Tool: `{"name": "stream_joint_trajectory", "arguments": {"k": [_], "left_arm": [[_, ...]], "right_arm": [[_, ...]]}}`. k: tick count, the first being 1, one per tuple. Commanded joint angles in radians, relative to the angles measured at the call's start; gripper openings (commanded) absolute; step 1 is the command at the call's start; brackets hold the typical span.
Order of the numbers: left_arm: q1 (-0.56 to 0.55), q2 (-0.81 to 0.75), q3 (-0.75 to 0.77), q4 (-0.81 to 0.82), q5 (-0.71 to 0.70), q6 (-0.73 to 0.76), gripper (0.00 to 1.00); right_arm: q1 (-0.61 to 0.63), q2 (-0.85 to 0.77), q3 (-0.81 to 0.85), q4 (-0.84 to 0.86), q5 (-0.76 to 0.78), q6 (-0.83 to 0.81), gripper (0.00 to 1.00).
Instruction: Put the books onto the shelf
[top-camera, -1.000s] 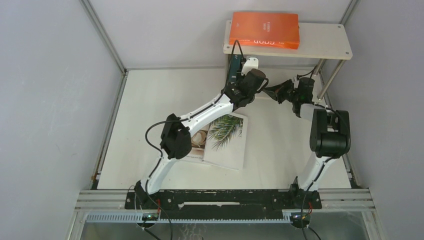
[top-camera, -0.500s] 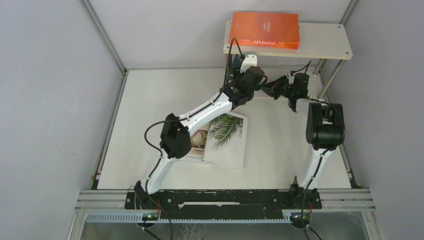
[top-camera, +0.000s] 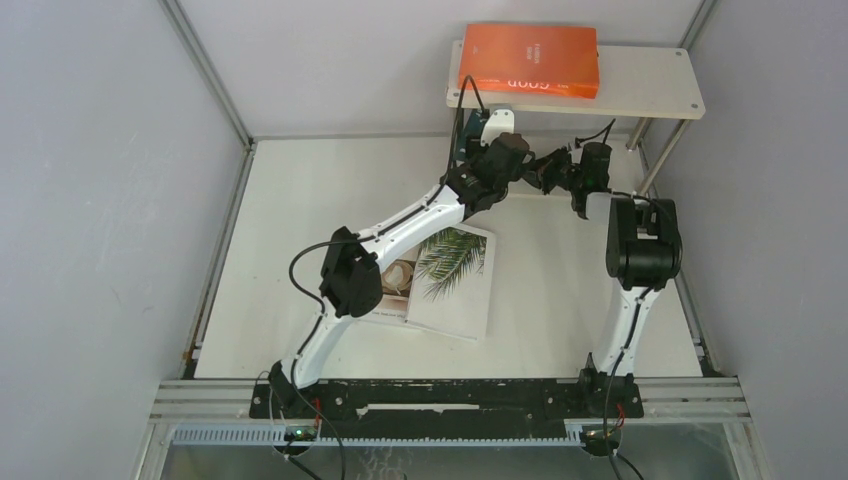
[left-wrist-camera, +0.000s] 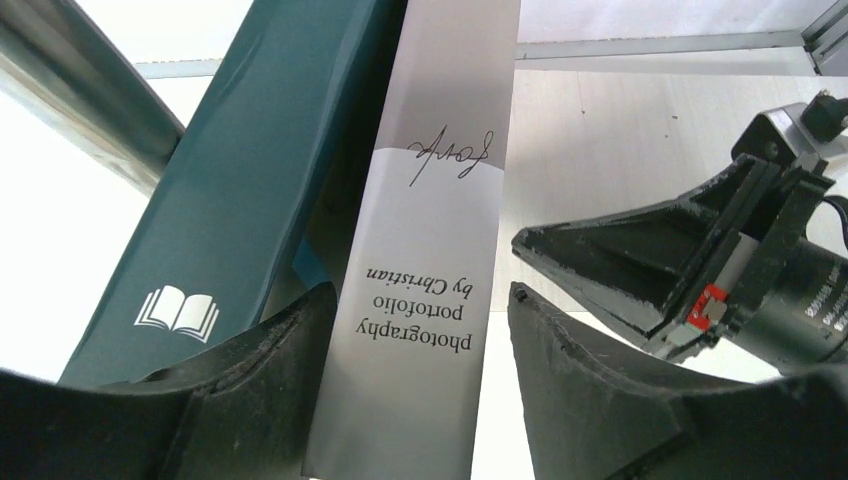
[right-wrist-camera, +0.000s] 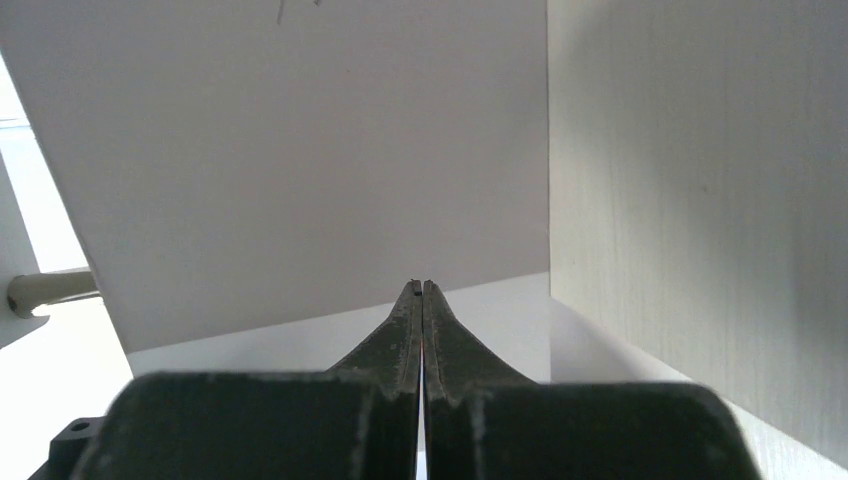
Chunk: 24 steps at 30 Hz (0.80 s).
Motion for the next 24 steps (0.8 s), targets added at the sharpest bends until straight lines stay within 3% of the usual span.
{"name": "stream_joint_trajectory", "arguments": {"k": [1, 24], "left_arm": [[-0.006, -0.057, 0.021, 0.015, -0.046, -0.001, 0.68], [-0.052, -0.231, -0.147, 0.017, -0.111, 0.0, 0.72]], "right_arm": [[0.011, 0.039, 0.074, 0.083, -0.005, 0.038, 0.0], [0.041, 0.24, 0.384, 0.01, -0.01, 0.067, 0.0]]}}
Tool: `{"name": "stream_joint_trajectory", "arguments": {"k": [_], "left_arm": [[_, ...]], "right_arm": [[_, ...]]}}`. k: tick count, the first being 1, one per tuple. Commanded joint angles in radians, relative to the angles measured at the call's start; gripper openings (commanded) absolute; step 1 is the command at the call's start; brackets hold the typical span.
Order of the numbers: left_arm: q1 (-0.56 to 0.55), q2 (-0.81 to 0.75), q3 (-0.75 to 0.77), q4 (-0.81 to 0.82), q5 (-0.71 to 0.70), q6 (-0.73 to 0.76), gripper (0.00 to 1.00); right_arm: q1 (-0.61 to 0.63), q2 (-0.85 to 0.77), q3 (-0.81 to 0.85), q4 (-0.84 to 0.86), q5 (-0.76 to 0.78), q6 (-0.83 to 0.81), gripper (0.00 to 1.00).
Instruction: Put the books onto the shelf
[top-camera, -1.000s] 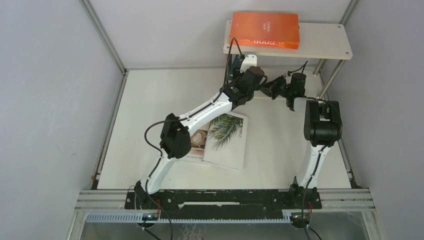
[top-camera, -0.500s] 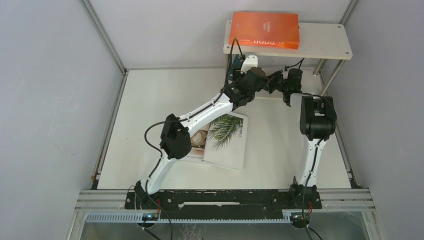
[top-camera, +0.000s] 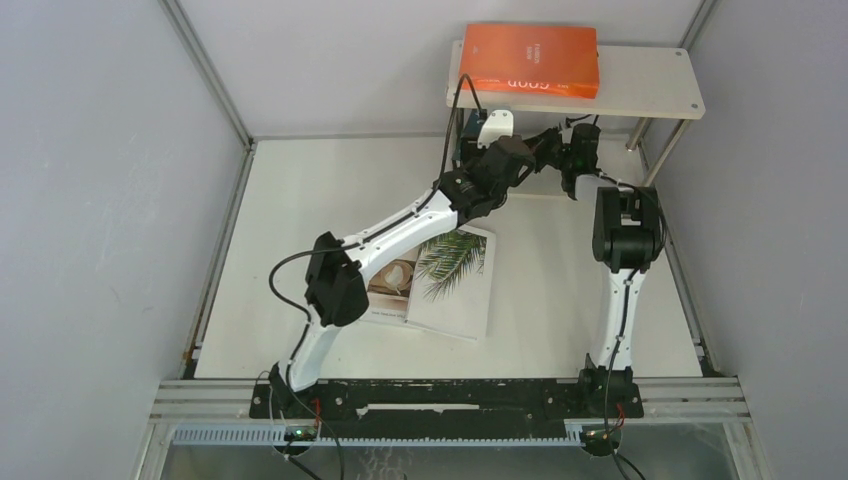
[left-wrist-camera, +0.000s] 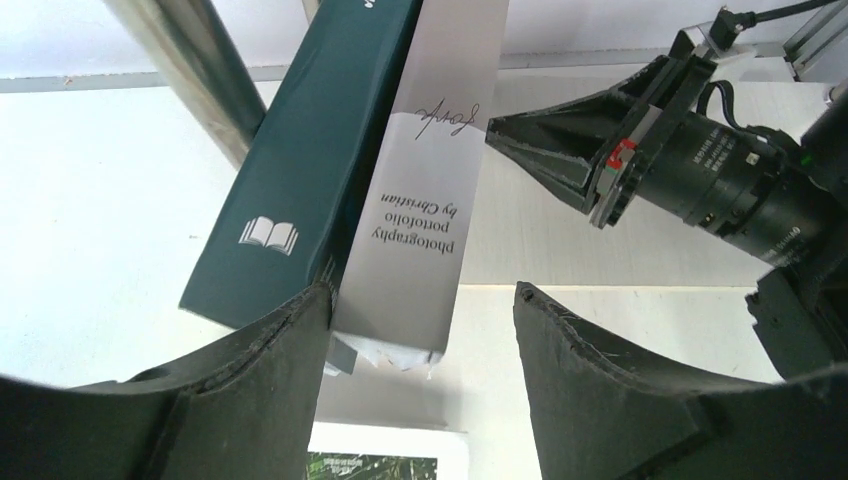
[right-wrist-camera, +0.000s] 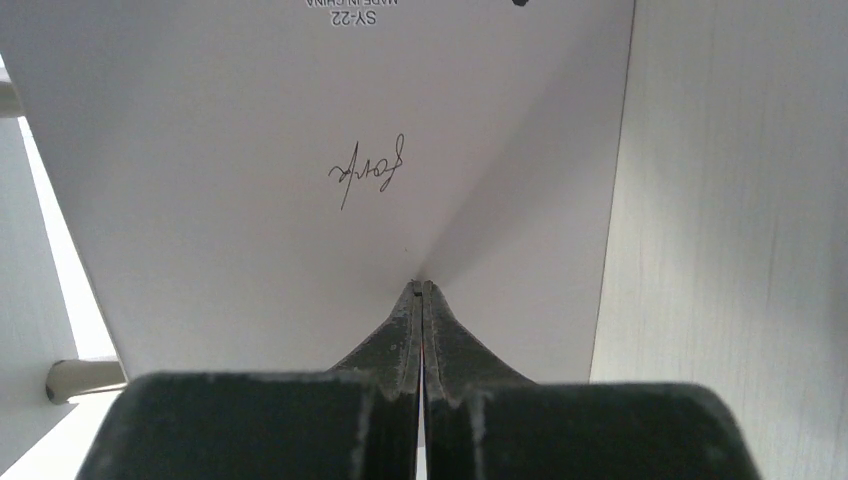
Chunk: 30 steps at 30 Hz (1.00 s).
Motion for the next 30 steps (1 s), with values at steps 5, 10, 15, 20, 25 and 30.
{"name": "stream_joint_trajectory", "arguments": {"k": [5, 10, 15, 20, 25, 30], "left_arm": [[-0.031, -0.177, -0.115, 0.036, -0.072, 0.001, 0.72], [-0.049, -0.272, -0.218, 0.046, -0.094, -0.007, 0.72], [-0.065, -0.363, -0.328, 0.054, -0.116, -0.018, 0.73], [-0.071, -0.459, -0.473, 0.063, -0.134, -0.052, 0.74], [-0.074, -0.536, -0.6, 0.059, -0.144, -0.095, 0.75], [-0.074, -0.609, -0.713, 0.051, -0.152, -0.149, 0.78]], "right_arm": [[0.014, 0.053, 0.124, -0.02, 0.0, 0.007, 0.0], [0.02, 0.095, 0.208, -0.042, 0.003, 0.016, 0.0], [0.021, 0.132, 0.268, -0.063, 0.006, 0.014, 0.0], [0.021, 0.151, 0.299, -0.08, 0.007, 0.007, 0.0], [0.047, 0.165, 0.331, -0.108, 0.006, -0.007, 0.0], [0.045, 0.174, 0.357, -0.124, 0.009, -0.014, 0.0]]}}
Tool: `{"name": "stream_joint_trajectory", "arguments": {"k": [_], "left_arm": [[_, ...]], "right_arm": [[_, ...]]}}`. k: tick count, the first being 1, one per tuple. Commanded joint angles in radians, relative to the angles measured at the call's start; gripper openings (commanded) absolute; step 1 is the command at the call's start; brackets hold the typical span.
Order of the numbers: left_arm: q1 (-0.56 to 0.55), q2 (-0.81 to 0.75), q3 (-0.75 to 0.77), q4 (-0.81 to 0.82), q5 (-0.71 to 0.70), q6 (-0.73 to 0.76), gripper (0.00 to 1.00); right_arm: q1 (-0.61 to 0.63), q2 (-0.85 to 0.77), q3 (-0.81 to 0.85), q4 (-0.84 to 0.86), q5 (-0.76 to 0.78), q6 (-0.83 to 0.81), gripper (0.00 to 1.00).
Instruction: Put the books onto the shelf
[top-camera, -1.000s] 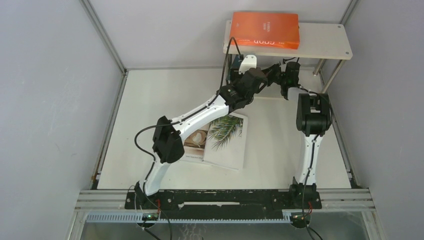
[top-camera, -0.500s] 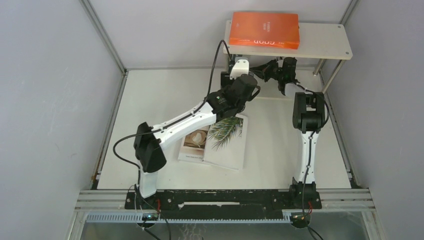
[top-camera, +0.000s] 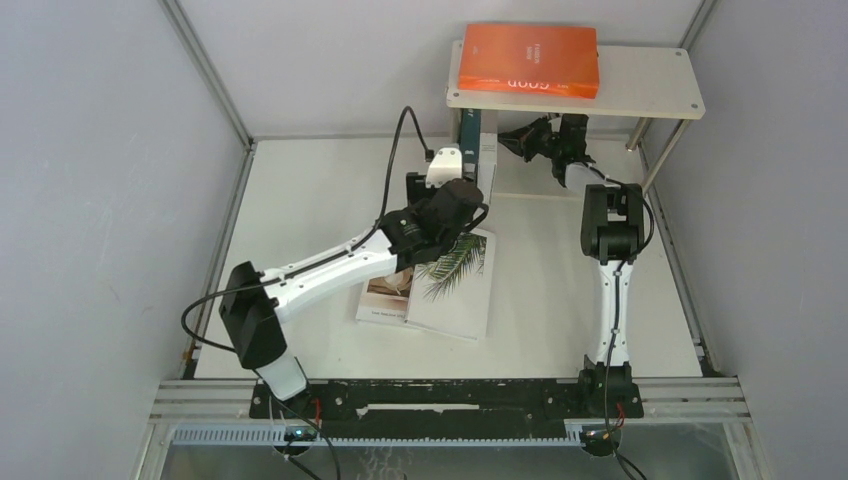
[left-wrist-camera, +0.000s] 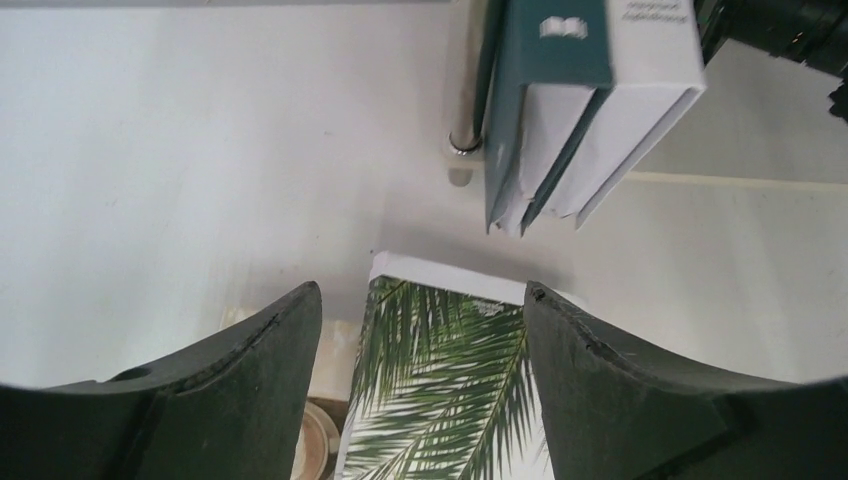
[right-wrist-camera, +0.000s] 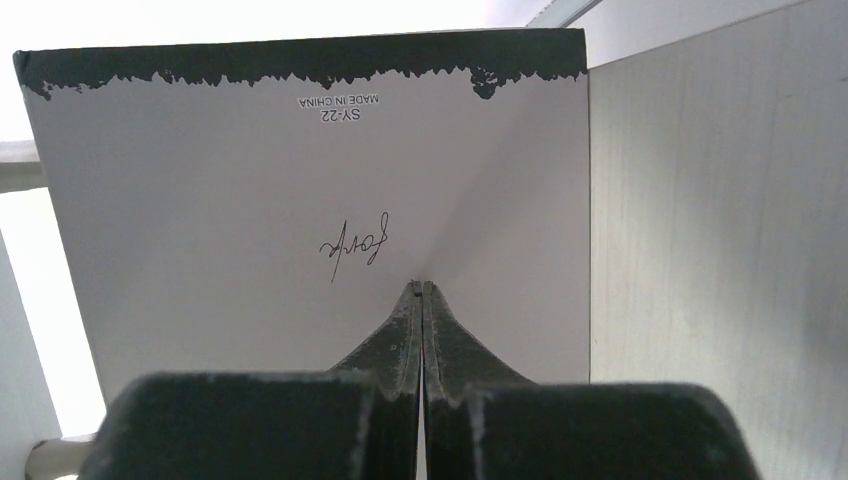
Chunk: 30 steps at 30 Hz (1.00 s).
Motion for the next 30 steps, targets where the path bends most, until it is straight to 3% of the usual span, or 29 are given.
{"name": "stream_joint_trajectory", "arguments": {"k": [1, 13, 22, 30], "left_arm": [[-0.004, -0.103, -0.085, 0.011, -0.033, -0.073, 0.79], [0.013, -0.243, -0.323, -0.025, 0.006, -0.225, 0.89], [0.036, -0.362, -0.492, 0.01, 0.081, -0.287, 0.91], [0.042, -0.434, -0.609, 0.04, 0.173, -0.336, 0.93]], "right_arm": [[0.019, 0.004, 0.063, -0.002, 0.003, -0.016, 0.0], [0.01, -0.002, 0.074, -0.037, 0.013, -0.04, 0.01], [-0.027, -0.128, -0.107, 0.02, 0.048, -0.059, 0.27], [-0.058, -0.305, -0.371, 0.079, 0.058, -0.09, 0.46]]}}
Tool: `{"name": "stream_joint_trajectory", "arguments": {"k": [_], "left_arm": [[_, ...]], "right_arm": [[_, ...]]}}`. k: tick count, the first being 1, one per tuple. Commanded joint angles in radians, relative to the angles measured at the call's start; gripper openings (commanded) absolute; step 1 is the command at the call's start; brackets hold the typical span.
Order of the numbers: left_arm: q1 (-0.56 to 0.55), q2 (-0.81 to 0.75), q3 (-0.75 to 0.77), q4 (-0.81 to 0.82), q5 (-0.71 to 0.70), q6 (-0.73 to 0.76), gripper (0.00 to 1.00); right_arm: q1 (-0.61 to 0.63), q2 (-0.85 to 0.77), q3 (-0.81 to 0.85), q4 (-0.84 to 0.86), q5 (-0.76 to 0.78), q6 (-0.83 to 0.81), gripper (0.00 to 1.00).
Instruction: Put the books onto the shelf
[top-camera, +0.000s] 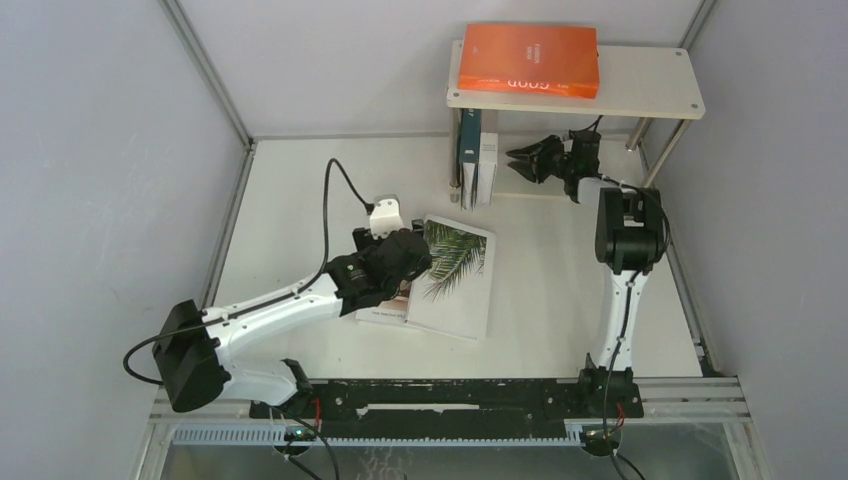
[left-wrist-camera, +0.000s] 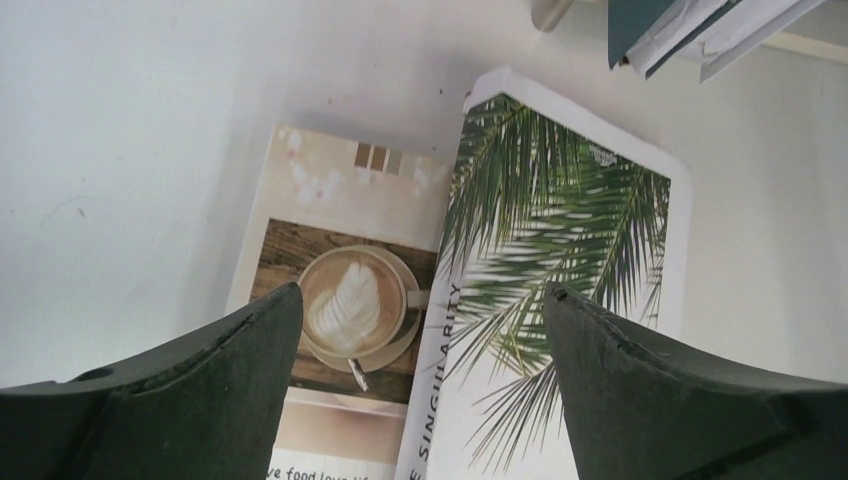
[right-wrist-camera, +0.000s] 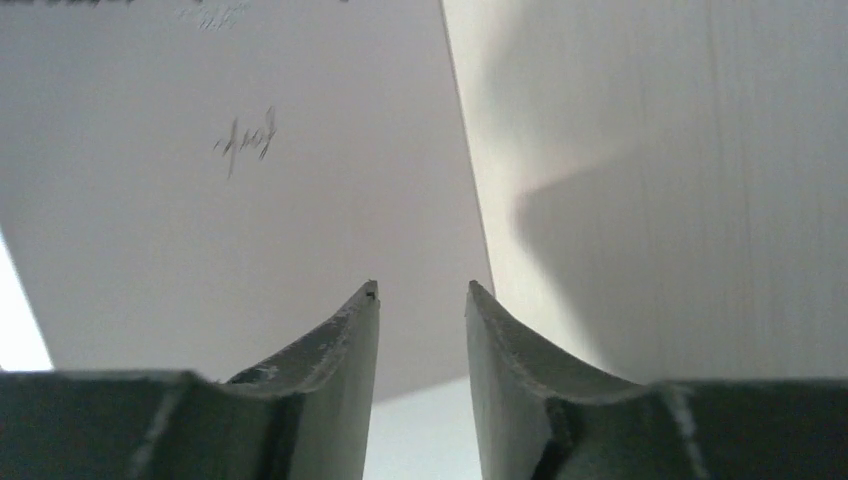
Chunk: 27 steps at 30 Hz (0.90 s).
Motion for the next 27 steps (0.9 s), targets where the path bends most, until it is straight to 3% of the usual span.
{"name": "stream_joint_trajectory", "arguments": {"k": [1, 17, 27], "left_arm": [[0.007, -0.07, -0.073, 0.057, 0.064, -0.054, 0.93], [0.022, -0.2, -0.267, 0.218, 0.236, -0.067, 0.98], [0.084, -0.158, -0.34, 0.359, 0.388, -0.077, 1.0]], "right_arm": [[-0.019, -0.181, -0.119, 0.106, 0.009, -0.044, 0.47], [0.035, -0.751, -0.73, -0.049, 0.082, -0.25, 0.5], [0.188, -0.997, -0.974, -0.139, 0.183, -0.306, 0.5]]}}
